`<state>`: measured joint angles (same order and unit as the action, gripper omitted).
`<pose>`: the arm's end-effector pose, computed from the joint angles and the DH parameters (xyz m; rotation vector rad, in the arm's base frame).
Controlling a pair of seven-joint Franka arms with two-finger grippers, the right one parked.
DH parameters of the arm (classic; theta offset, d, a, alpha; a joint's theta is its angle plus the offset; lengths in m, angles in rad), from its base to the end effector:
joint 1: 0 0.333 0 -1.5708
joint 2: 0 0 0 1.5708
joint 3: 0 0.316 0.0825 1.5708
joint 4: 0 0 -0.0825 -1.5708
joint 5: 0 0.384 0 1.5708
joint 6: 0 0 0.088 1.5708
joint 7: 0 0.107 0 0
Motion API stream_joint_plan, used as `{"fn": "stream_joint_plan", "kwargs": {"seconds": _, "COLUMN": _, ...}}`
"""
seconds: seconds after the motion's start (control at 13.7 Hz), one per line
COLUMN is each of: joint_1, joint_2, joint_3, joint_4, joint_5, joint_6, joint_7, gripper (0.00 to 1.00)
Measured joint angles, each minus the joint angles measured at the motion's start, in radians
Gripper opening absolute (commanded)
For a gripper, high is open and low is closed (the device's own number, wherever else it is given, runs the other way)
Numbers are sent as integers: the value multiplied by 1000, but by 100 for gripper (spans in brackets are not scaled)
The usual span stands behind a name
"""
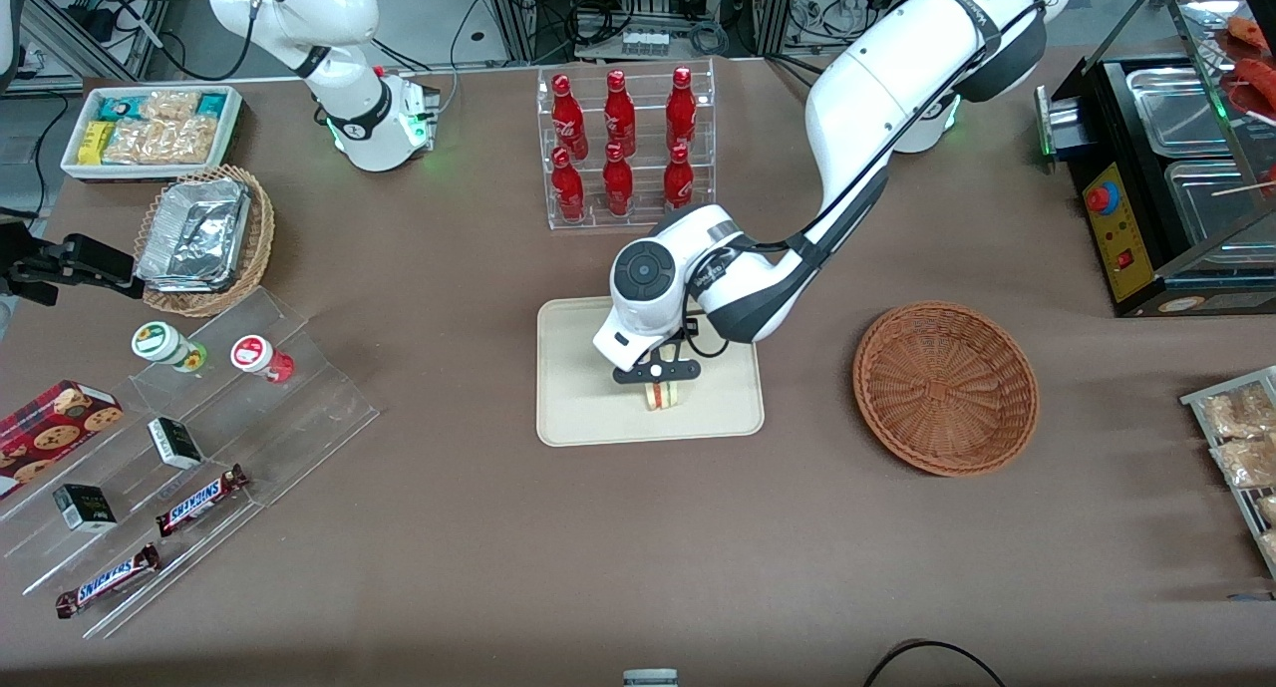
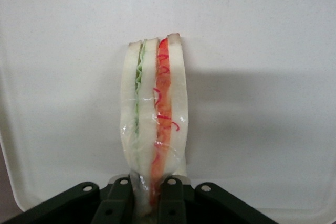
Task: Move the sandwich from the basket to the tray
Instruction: 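Lower the sandwich onto the tray and open the left gripper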
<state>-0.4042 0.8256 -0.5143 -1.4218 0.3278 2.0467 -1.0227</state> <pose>0.5006 -0.5096 0.2395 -3.1127 -0.0976 0.2004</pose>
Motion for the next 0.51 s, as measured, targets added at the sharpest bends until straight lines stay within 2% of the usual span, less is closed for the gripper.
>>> {"fn": "stream_joint_plan", "kwargs": {"seconds": 0.07, "joint_1": -1, "joint_2": 0, "joint_3": 0, "joint_4": 0, "joint_5": 1, "joint_6": 0, "joint_7": -6, "gripper": 2}}
{"fn": "stream_joint_plan", "kwargs": {"seconds": 0.15, "joint_1": -2, "joint_2": 1, "joint_3": 0, "joint_4": 0, "joint_5": 4, "joint_6": 0, "joint_7": -9, "gripper": 23}}
{"fn": "stream_joint_plan", "kwargs": {"seconds": 0.22, "joint_1": -2, "joint_2": 1, "joint_3": 0, "joint_4": 0, "joint_5": 7, "joint_6": 1, "joint_7": -11, "gripper": 78}}
{"fn": "stream_joint_plan", "kwargs": {"seconds": 0.29, "joint_1": -3, "joint_2": 2, "joint_3": 0, "joint_4": 0, "joint_5": 9, "joint_6": 1, "joint_7": -11, "gripper": 100}}
{"fn": "stream_joint_plan", "kwargs": {"seconds": 0.51, "joint_1": -3, "joint_2": 6, "joint_3": 0, "joint_4": 0, "joint_5": 18, "joint_6": 6, "joint_7": -12, "gripper": 100}}
